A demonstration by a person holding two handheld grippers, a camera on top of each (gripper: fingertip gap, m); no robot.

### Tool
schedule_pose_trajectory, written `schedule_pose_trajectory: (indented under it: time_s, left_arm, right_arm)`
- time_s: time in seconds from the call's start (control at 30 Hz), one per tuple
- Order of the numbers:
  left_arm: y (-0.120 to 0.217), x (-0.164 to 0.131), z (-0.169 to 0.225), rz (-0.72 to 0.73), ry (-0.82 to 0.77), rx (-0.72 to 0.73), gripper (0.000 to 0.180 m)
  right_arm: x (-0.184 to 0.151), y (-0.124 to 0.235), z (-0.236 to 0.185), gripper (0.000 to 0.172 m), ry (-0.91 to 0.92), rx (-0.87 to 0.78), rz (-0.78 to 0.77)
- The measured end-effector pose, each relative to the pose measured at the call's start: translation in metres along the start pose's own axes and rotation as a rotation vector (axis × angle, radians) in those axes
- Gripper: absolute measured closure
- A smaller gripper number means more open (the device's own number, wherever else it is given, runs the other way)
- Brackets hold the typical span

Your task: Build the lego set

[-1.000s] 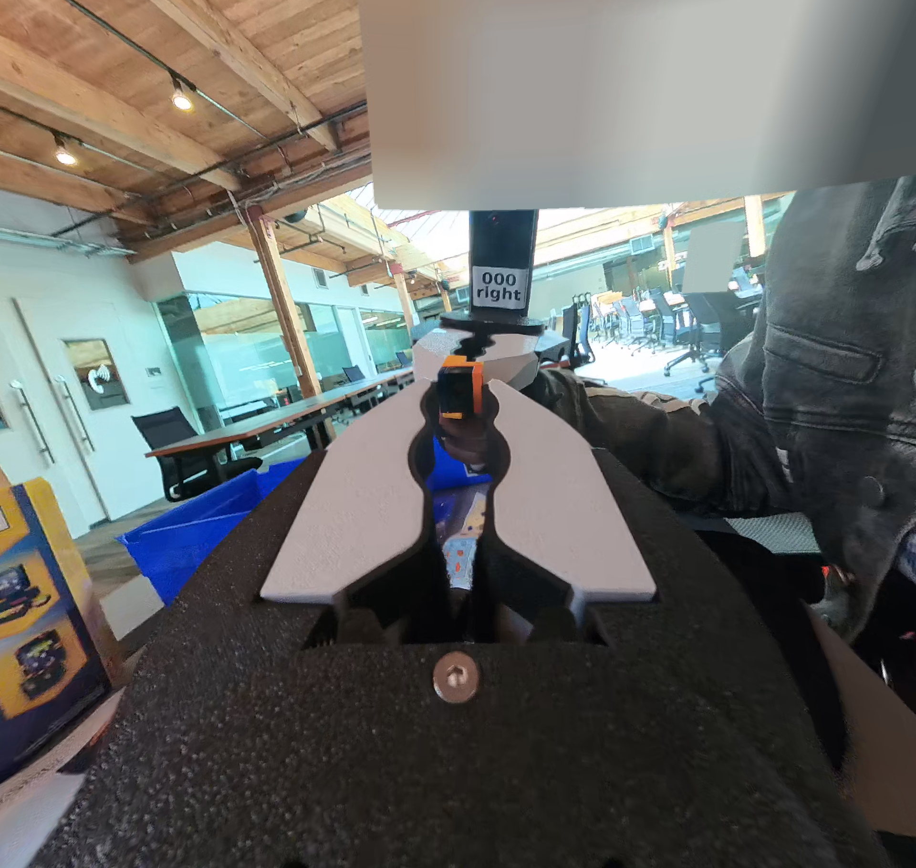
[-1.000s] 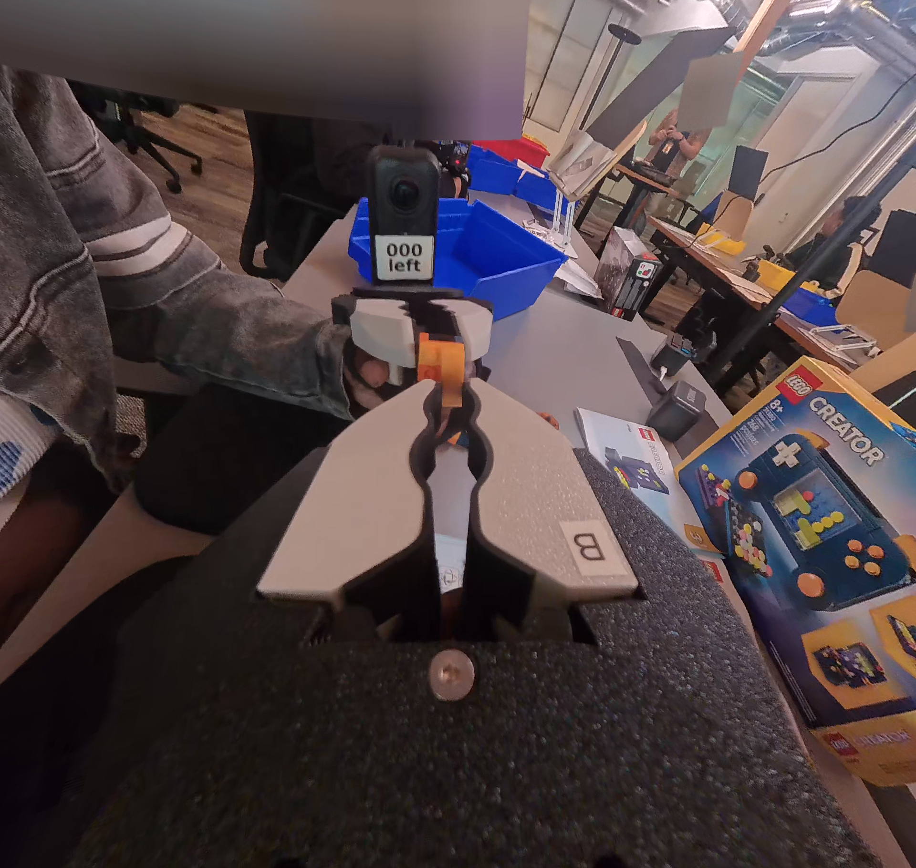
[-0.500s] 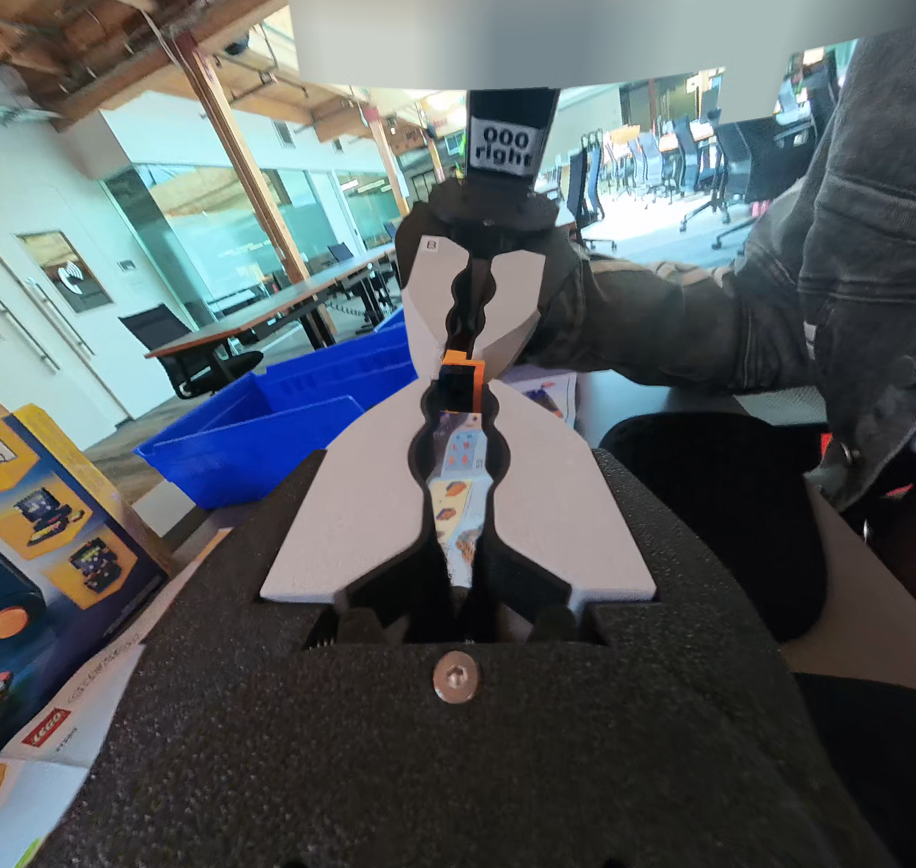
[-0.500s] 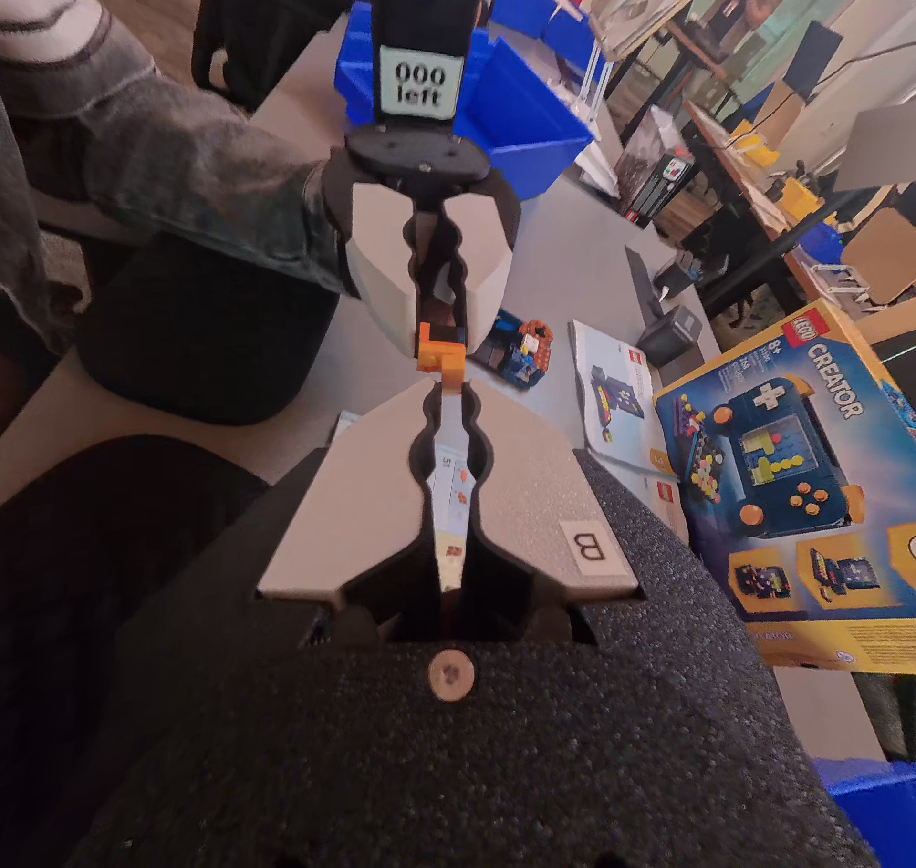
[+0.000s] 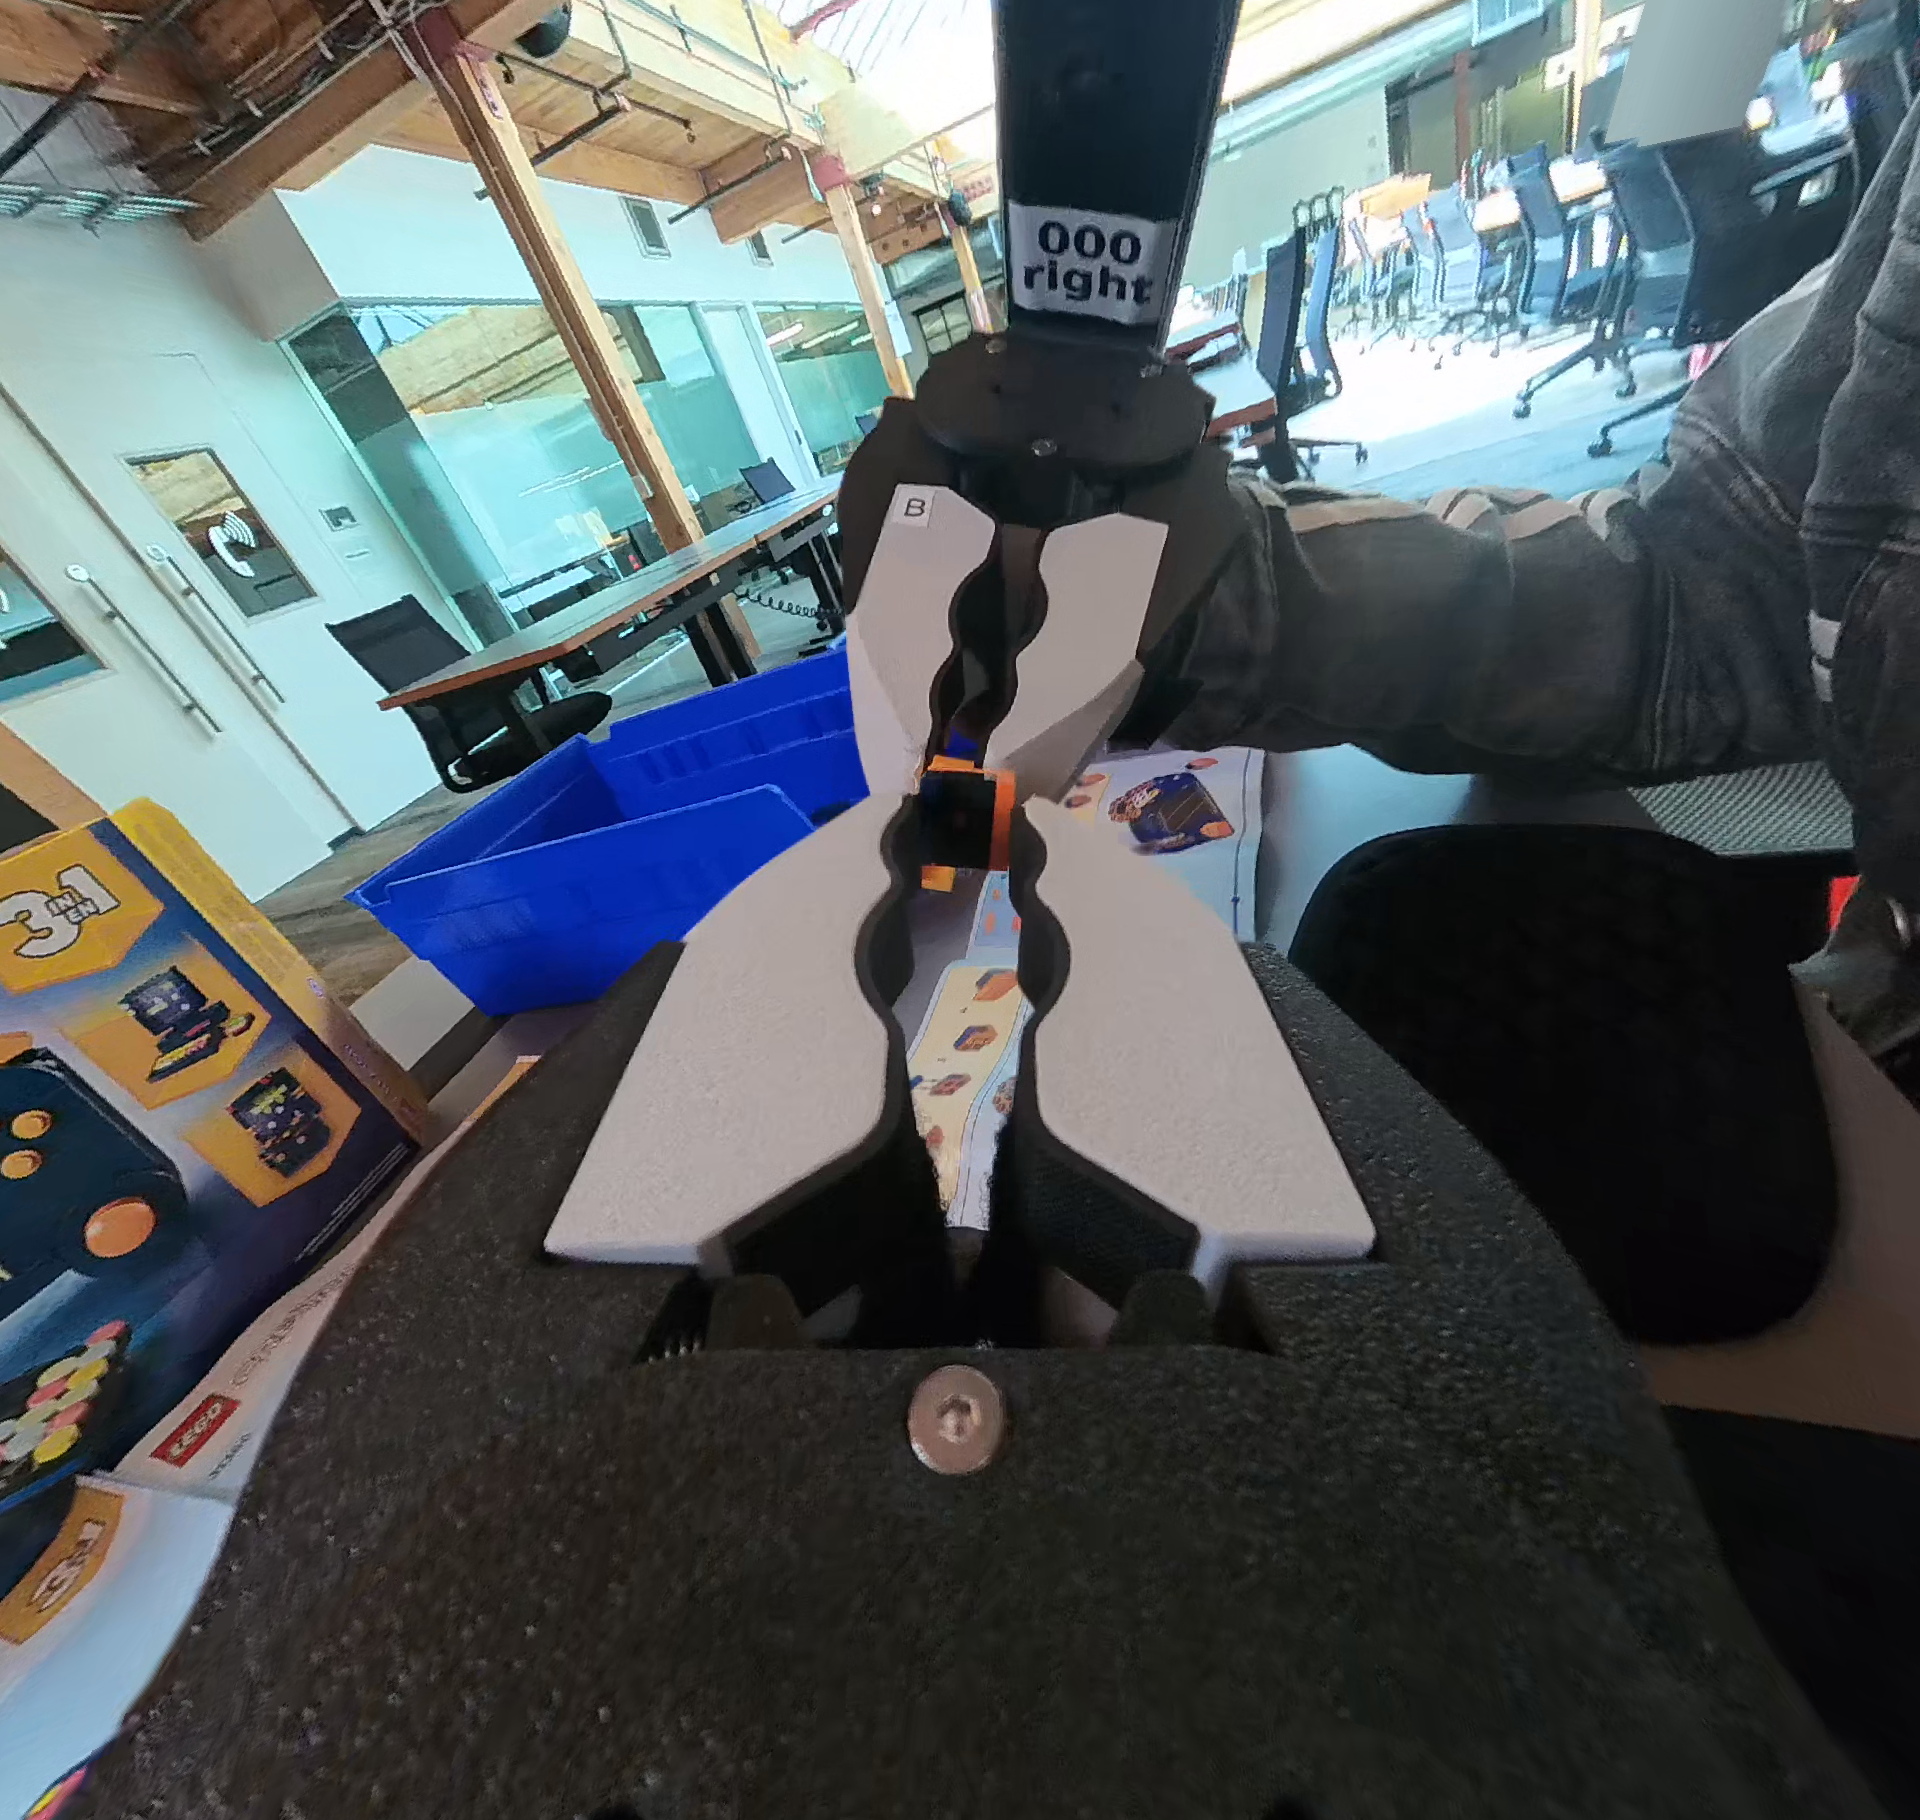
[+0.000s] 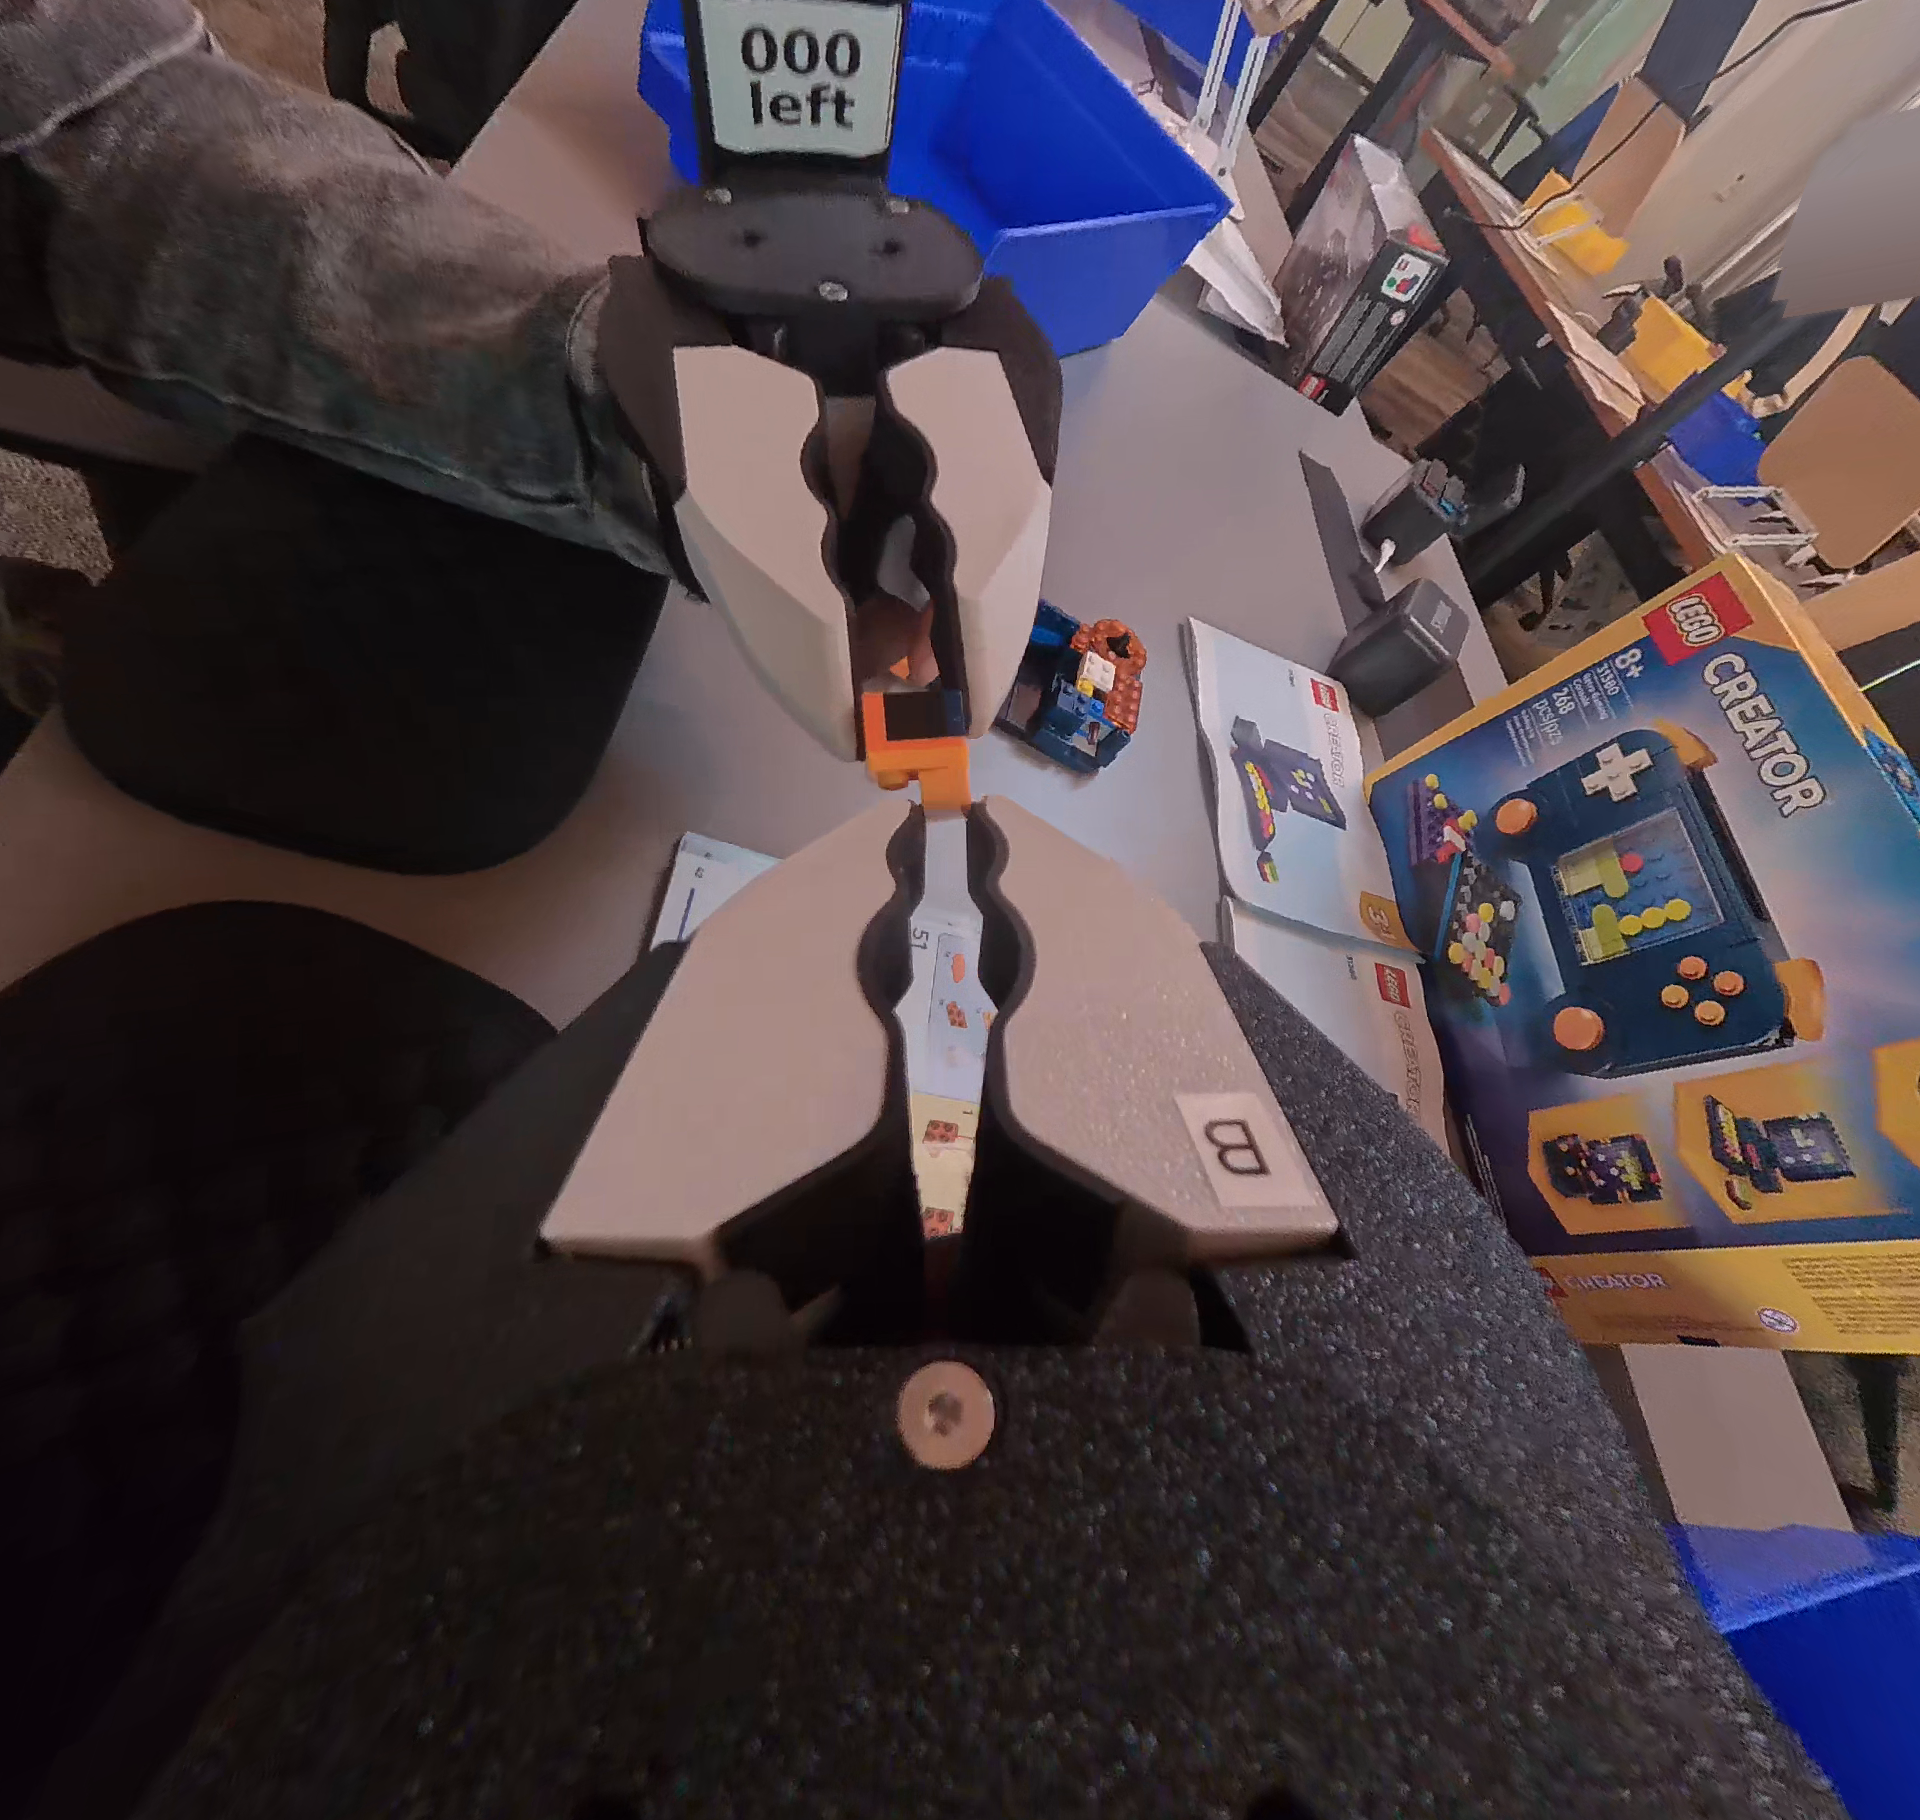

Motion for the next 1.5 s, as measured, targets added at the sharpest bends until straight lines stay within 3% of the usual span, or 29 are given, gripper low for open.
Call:
schedule_pose_trajectory:
  time_s: [0.37, 0.47, 0.8, 0.97, 1.07, 1.13, 1.3, 1.4, 1.5]
  left_arm:
    - [0.002, -0.009, 0.007, -0.08, -0.11, -0.037, 0.165]
    - [0.002, -0.005, 0.004, -0.032, -0.057, -0.029, 0.165]
    - [0.012, 0.025, -0.007, 0.253, 0.221, -0.058, 0.165]
    - [0.02, 0.036, -0.014, 0.375, 0.349, -0.074, 0.165]
    - [0.024, 0.037, -0.019, 0.413, 0.4, -0.07, 0.165]
    - [0.029, 0.04, -0.027, 0.454, 0.433, -0.04, 0.165]
    - [0.048, 0.038, -0.058, 0.566, 0.548, 0.097, 0.165]
    - [0.054, 0.036, -0.065, 0.576, 0.548, 0.133, 0.165]
    - [0.058, 0.036, -0.067, 0.579, 0.535, 0.143, 0.166]
  right_arm:
    - [-0.006, -0.006, -0.008, 0.164, 0.054, 0.042, -0.07]
    - [-0.004, -0.006, -0.005, 0.164, 0.029, 0.023, -0.047]
    - [0.02, 0.01, 0.001, 0.156, -0.032, 0.017, 0.181]
    - [0.039, 0.02, 0.007, 0.161, -0.175, 0.055, 0.439]
    - [0.036, 0.018, 0.012, 0.154, -0.261, 0.062, 0.47]
    - [0.017, 0.018, 0.028, 0.155, -0.37, 0.011, 0.391]
    - [-0.088, -0.001, 0.041, 0.154, -0.682, -0.034, -0.161]
    - [-0.125, -0.019, 0.043, 0.154, -0.651, -0.055, -0.354]
    - [-0.142, -0.034, 0.045, 0.155, -0.626, -0.02, -0.459]
Point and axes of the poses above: each gripper's, where its closed fingertips meet, y back along the fingers, x out of its top, z = x × y across the jaws, the point moved 2 cm from there along y, back along the fingers, and after that the axes turned 3 degrees about x, right-handed, at the moved point
